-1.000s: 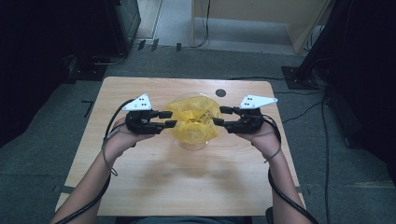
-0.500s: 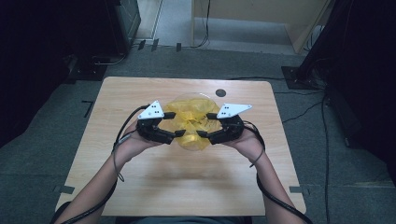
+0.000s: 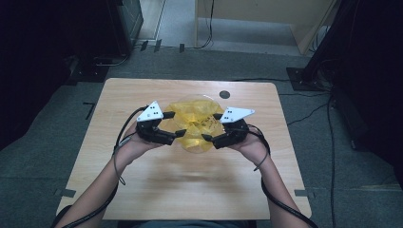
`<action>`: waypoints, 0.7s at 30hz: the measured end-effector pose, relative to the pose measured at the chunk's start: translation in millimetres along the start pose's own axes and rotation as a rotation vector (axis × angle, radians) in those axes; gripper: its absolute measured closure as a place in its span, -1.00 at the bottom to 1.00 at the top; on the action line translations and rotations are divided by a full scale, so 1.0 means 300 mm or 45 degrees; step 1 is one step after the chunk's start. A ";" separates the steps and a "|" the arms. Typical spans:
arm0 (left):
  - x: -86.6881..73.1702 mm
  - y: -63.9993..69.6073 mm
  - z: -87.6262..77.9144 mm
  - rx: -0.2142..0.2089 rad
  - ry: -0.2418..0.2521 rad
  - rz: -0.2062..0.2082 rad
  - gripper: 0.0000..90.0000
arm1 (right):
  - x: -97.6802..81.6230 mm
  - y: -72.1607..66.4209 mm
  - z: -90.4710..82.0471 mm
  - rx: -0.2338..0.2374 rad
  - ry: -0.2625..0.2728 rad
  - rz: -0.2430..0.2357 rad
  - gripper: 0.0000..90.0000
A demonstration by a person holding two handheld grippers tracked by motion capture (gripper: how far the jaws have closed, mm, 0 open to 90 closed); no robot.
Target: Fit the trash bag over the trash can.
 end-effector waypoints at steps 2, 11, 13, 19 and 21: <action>-0.005 -0.013 -0.003 0.024 -0.003 -0.012 -0.57 | -0.002 0.015 -0.009 -0.017 0.003 0.007 -0.65; -0.052 -0.035 0.022 0.032 -0.034 -0.071 -0.59 | -0.003 0.057 -0.039 -0.059 0.021 0.053 -0.65; -0.056 -0.036 0.023 0.031 -0.039 -0.067 -0.58 | -0.005 0.060 -0.047 -0.048 0.016 0.050 -0.65; -0.058 -0.035 0.027 0.020 -0.030 -0.079 -0.58 | -0.038 0.086 -0.050 -0.071 -0.033 0.105 -0.67; -0.063 -0.033 0.032 0.012 -0.035 -0.079 -0.58 | -0.037 0.083 -0.039 -0.062 -0.013 0.136 -0.68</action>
Point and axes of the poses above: each handheld gripper's, and its own axes: z roughly forward along the jaws, x roughly out of its top, y roughly to its right, the point moved 9 cm from there along z, roughly forward along the jaws, and after that the axes turned 7 degrees about -x, right-handed, at the moved point
